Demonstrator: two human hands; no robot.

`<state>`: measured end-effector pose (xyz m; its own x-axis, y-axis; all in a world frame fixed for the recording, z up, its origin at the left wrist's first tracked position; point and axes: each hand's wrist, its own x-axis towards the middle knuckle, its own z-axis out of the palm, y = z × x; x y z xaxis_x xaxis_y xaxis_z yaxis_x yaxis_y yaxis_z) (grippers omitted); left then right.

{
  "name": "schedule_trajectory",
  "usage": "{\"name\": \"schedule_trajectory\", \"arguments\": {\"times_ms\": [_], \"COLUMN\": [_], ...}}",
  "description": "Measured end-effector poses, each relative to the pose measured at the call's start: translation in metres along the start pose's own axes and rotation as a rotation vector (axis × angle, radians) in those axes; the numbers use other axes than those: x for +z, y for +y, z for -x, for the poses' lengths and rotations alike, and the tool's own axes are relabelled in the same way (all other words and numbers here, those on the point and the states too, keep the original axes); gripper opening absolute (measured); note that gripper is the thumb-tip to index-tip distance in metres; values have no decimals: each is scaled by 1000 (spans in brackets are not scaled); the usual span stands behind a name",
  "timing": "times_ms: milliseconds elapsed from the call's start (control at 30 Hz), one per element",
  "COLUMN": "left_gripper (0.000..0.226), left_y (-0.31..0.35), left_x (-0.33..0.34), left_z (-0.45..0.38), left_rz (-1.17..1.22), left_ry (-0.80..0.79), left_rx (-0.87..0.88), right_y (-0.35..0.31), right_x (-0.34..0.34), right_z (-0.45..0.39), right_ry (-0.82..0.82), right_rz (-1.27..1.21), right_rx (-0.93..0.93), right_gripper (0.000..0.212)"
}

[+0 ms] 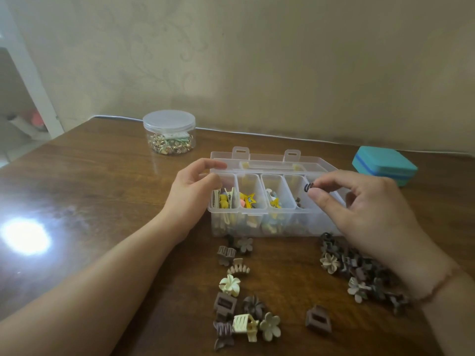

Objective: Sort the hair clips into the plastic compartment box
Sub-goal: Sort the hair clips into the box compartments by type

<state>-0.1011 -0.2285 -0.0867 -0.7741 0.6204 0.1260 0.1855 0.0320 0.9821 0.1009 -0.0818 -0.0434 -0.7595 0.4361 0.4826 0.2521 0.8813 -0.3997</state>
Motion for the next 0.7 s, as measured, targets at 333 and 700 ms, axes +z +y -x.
{"name": "schedule_trajectory", "arguments": {"times_ms": [333,700], "left_gripper": [40,32], "left_y": [-3,-3], "left_x": [0,1], "left_z": [-2,-2], "left_rz": [27,6], "left_ry": [-15,-3], "left_rx": [7,28], "right_y": [-33,-43], "right_x": [13,64], "right_z": [14,23], "right_ry": [-13,-361], "right_rz": [92,398], "right_rx": [-333,-552], "right_gripper": [21,67]}}
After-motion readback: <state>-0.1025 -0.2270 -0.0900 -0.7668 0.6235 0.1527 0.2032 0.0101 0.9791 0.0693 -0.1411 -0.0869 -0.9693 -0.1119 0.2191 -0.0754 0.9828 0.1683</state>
